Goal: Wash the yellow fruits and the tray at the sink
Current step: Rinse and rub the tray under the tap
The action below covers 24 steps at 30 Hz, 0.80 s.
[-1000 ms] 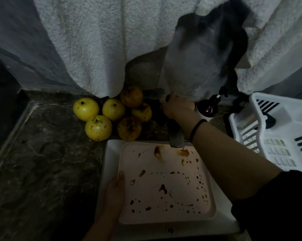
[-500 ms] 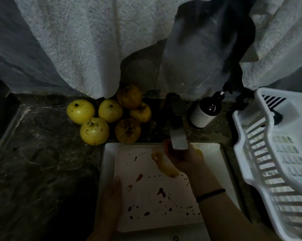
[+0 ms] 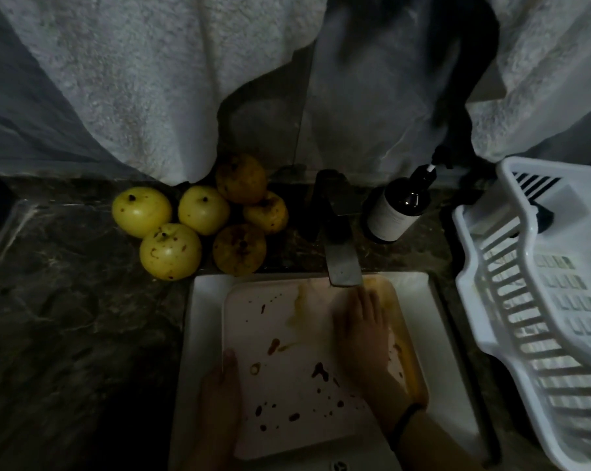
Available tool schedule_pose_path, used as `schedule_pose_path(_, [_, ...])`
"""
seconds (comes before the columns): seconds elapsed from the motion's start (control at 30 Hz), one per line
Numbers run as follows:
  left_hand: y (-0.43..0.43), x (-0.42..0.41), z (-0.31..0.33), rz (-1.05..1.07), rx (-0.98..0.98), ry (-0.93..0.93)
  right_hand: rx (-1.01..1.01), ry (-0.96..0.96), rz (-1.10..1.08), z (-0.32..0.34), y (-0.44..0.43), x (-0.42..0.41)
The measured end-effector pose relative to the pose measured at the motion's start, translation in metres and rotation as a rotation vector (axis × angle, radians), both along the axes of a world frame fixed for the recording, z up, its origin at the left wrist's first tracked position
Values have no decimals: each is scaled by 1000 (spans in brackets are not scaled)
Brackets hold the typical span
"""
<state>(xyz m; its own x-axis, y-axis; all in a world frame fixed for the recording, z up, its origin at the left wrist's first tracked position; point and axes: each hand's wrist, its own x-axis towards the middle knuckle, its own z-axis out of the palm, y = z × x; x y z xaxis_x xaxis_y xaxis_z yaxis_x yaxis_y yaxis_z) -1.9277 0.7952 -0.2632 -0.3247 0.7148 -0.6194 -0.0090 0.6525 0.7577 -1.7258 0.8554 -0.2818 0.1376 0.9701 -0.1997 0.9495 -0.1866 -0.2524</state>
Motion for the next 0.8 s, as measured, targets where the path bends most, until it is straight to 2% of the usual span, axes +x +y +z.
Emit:
schedule_pose_path(0.07, [1,1,-2,4,-50,42,-96,-41,-22,-6,2,-10])
schedule_pose_path(0.1, [2,1,-2,9,-61,62,-85,-40,38,-9,1,-19])
schedule_pose_path(0.2, [4,-2,1,-23,-101,113,-6,-43,410,-17,-13,-44])
schedule_pose_path(0.27, [6,-3,-3,-54,-109,98,1,-82,519,-25,-16,-39])
schedule_pose_path(0.47, [7,-11,-1,-29,-37,92,-37,-30,52,-31,-2,5])
schedule_pose_path(0.53, [5,-15,-4,-9,-34,86,-52,-15,90,-28,-7,-3])
schedule_pose_path(0.6, [1,-21,-9,20,-34,62,-81,26,267,-30,-16,-8])
schedule_pose_path(0.67, [-1,-26,-10,35,-41,37,-16,0,376,-35,-19,1])
schedule_pose_path(0.8, [-1,-24,-13,27,-33,34,40,-41,94,-40,-13,17])
